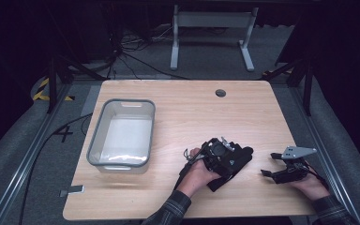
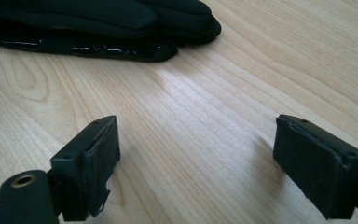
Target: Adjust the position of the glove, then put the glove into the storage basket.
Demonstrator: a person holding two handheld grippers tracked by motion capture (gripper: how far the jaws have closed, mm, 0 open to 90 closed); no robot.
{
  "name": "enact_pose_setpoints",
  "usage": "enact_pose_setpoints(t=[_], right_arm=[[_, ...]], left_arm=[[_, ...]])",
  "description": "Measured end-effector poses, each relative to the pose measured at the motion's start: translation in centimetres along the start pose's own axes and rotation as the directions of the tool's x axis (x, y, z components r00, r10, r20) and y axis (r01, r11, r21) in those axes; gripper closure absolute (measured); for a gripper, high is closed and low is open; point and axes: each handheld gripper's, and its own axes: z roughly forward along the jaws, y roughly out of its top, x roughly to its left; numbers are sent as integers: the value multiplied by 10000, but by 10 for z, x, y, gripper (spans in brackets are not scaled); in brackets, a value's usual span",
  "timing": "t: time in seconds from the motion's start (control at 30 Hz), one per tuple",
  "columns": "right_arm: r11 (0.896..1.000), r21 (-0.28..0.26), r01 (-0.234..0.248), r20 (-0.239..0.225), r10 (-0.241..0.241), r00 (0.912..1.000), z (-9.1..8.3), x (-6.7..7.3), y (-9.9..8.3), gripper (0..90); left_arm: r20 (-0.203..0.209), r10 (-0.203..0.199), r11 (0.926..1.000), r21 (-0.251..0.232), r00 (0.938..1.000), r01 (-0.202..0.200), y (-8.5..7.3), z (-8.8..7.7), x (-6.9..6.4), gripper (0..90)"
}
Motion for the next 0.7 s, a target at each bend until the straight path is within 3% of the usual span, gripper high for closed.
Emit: enact_pose_setpoints(t=[0.2,0.47,0.53,0.6,0.7], right_arm=[[9998,-189,35,-41,-36,10000,2,-1,-2,126],[9998,-188,32,-40,-33,10000,2,-1,-2,126],[9998,-190,29,-41,-30,10000,2,-1,-2,126],[9998,-178,5,-15,-5,10000,1,-1,-2,126],[9998,-174,-21,13,21,10000,0,0,-3,126]], left_arm=[[-326,178,9997,156,9993,-173,-1,6,-3,95],[-445,-27,9999,157,9990,34,-3,11,-2,54],[-155,-514,9984,220,9986,518,-5,14,3,32],[-141,-529,9984,194,9985,532,-6,15,4,9],[-4,-368,9990,268,9993,368,-5,12,2,53]])
